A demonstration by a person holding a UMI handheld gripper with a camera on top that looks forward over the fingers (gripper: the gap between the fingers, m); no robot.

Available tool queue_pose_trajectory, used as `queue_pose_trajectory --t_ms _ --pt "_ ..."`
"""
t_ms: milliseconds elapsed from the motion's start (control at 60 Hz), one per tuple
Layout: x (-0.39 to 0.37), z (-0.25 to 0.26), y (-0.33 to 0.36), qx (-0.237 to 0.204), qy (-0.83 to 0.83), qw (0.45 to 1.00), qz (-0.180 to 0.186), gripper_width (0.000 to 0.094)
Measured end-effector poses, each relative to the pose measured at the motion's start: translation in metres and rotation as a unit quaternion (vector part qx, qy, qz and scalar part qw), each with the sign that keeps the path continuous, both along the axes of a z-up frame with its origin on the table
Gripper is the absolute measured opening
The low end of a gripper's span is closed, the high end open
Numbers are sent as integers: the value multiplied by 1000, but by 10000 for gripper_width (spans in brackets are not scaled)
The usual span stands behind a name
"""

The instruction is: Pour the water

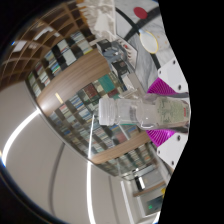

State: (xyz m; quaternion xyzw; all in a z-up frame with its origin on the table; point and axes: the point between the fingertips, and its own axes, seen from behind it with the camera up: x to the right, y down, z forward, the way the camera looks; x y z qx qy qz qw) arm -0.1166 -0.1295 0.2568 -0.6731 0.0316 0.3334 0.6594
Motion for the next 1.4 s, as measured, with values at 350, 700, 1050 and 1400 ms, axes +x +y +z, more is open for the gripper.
queue_pose_trajectory --t_ms 350,700,1050,1400 --pt "50 22 116 -127 569 805 113 388" --pt "65 -51 137 -202 665 712 93 391" --pt "140 109 109 14 220 975 -26 394" --pt "329 10 129 47 -248 942 -221 391"
